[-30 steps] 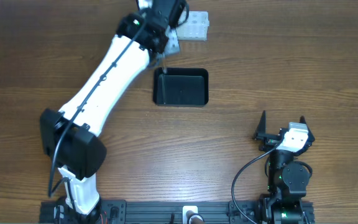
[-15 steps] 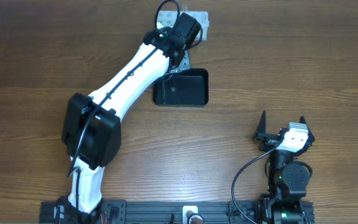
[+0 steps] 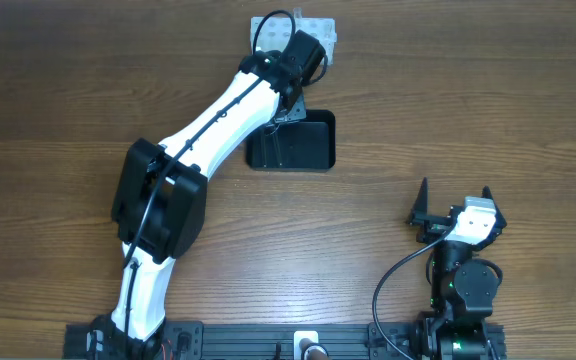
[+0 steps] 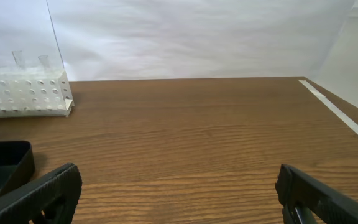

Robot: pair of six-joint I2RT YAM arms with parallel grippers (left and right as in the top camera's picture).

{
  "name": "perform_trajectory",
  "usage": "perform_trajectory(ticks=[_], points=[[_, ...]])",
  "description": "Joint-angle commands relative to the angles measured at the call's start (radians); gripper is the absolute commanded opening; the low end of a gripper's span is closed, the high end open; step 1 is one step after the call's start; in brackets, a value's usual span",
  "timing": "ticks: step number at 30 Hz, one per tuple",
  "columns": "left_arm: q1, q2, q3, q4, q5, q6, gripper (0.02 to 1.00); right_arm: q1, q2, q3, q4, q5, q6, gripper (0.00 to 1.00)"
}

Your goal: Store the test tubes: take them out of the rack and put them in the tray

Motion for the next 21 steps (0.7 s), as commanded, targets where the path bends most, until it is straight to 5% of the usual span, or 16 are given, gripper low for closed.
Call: perform_trajectory(ticks=[1,5,10,15,21], points=[[-0.023,-0.074,-0.003,0.019,-0.117,-0.006,0.478,0.004,-0.007,-0.006,-0.002,-0.002,0.002,0.991],[-0.048,-0.222,-0.011,0.103,-0.247,0.073,0.520,0.004,-0.007,-0.006,-0.002,-0.002,0.002,0.991],[-0.019,-0.463,-0.172,0.438,-0.230,0.367,0.606,0.004,-0.007,-0.006,-0.002,-0.002,0.002,0.993],[0.096,-0.713,-0.409,0.670,-0.099,0.521,0.660,0.004,-0.007,-0.006,-0.002,-0.002,0.002,0.991],[0.310,-0.998,-0.715,0.874,0.120,0.582,0.844,0.004,-0.007,-0.006,-0.002,-0.002,0.002,0.993]])
